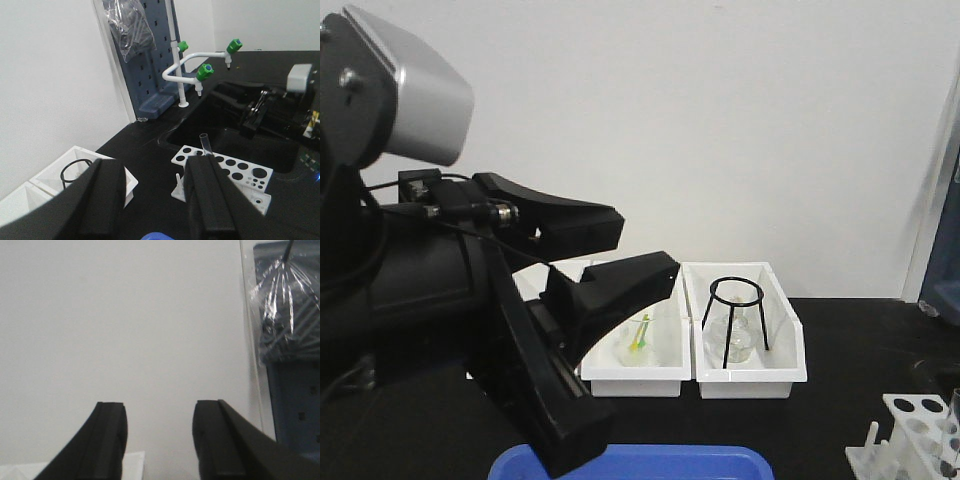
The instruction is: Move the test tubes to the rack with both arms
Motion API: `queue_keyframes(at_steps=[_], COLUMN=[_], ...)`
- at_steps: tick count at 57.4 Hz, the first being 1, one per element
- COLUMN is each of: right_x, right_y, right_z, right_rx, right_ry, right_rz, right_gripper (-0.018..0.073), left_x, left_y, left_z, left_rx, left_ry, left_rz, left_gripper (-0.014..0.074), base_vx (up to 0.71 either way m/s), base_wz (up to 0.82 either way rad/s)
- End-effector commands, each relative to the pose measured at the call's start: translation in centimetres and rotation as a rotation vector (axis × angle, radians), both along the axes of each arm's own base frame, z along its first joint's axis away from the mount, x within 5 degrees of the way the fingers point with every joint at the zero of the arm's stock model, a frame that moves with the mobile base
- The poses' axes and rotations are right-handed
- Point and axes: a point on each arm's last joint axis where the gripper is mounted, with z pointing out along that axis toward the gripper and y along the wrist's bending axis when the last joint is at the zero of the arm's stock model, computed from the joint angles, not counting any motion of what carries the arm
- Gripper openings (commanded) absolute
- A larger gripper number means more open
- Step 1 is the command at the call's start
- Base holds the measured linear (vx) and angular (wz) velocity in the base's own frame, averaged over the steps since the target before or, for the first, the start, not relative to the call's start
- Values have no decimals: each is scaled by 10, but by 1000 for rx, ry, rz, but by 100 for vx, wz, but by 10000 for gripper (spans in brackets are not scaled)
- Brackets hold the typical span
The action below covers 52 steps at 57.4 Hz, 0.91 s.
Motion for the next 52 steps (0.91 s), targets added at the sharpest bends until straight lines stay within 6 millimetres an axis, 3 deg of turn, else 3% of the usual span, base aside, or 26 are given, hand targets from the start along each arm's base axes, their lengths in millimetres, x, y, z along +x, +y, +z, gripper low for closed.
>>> queue_keyframes(at_steps=[1, 9, 13, 20, 26, 35, 52], right_x=[-14, -38, -50, -74, -87, -92, -94], right_y=[6, 13, 11, 4, 5, 7, 7], right_z=[28, 58, 71, 93, 100, 102, 102], right_rx=[-14, -18, 12, 60, 11, -70, -58], right_ry=[-76, 85, 153, 201, 171, 160, 154], right_rz=[46, 67, 25, -94, -120, -130, -127], right_gripper=[236, 34, -14, -11, -11, -8, -8], left_x=[-6, -7, -7, -7, -7, -7, -8], left_y=[8, 8, 8, 8, 8, 8, 8], left_z=[21, 17, 15, 12, 10, 10, 10], left_rx=[-97, -57, -39, -14, -2, 0, 2], left_ry=[-50, -22, -9, 9, 17, 16, 19], left_rz=[4, -1, -4, -7, -9, -8, -9], left_gripper=[304, 68, -24, -22, -22, -22, -21], base_vx=[0, 0, 0, 0, 0, 0, 0], base_wz=[0, 0, 0, 0, 0, 0, 0])
